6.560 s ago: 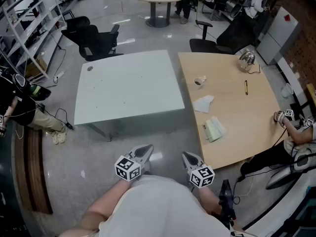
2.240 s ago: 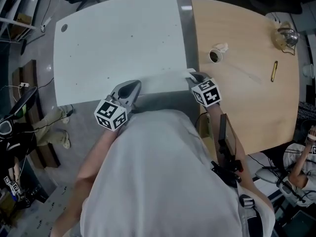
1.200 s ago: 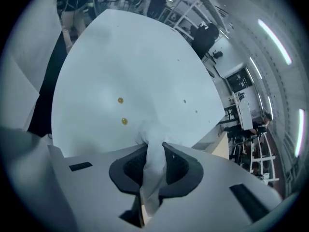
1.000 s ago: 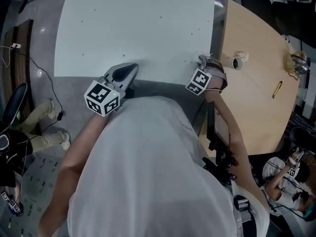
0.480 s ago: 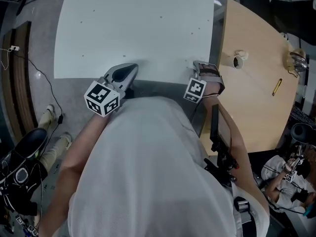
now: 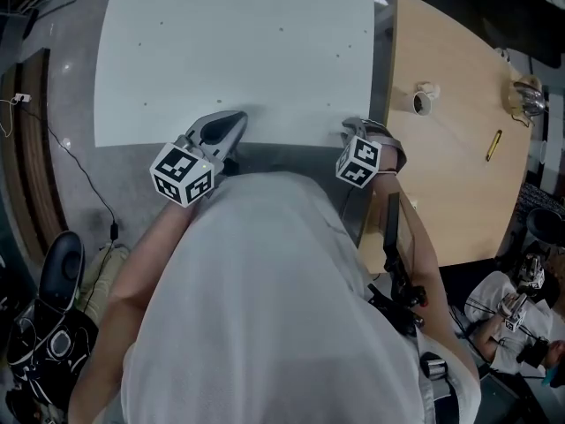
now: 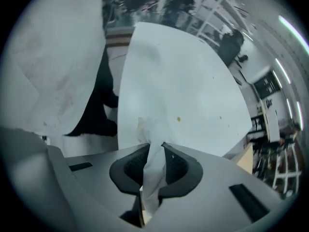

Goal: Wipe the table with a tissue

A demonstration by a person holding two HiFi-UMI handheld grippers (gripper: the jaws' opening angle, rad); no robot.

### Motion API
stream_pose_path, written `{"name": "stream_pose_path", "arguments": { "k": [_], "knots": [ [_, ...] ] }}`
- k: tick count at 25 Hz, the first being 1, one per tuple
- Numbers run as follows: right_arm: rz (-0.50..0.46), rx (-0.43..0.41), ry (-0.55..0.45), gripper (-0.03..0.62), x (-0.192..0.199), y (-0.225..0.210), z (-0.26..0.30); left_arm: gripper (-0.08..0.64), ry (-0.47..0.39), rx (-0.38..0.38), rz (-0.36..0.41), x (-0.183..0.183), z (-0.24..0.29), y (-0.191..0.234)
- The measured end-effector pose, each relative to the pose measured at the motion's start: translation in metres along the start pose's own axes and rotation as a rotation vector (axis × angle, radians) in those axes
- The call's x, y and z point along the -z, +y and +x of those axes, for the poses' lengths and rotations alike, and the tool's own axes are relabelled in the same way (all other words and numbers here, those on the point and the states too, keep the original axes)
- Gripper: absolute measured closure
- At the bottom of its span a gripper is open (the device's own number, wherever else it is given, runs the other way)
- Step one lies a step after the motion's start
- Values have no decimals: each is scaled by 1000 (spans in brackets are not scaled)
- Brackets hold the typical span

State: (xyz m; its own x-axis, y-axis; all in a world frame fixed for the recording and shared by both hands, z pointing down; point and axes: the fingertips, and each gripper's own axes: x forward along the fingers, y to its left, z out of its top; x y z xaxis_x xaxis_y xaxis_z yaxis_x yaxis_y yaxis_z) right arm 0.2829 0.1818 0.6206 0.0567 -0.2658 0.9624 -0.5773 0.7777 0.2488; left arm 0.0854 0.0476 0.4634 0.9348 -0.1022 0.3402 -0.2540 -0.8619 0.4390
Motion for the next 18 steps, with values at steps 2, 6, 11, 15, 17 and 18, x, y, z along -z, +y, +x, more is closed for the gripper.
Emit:
{"name": "stream_pose_path", "arguments": {
  "k": [2,6,11,15,17,18],
  "knots": [
    [231,-9,-59,549,7,-13,-4,554,-2,1,0,0,-1,0],
    [583,-10,-124,549,20,-44,-4,555,-2,2,-1,0,-2,1],
    [855,-65,-200,549,9,-65,9,555,-7,-7,14,3,-15,7],
    [841,-39,-143,549,9,-69,18,555,-9,-22,22,7,-21,12],
    [803,-30,-108,549,13,-65,23,554,-11,-28,18,6,-20,11],
    [788,-18,-94,549,13,-65,23,555,-12,-29,17,6,-21,11]
  ]
}}
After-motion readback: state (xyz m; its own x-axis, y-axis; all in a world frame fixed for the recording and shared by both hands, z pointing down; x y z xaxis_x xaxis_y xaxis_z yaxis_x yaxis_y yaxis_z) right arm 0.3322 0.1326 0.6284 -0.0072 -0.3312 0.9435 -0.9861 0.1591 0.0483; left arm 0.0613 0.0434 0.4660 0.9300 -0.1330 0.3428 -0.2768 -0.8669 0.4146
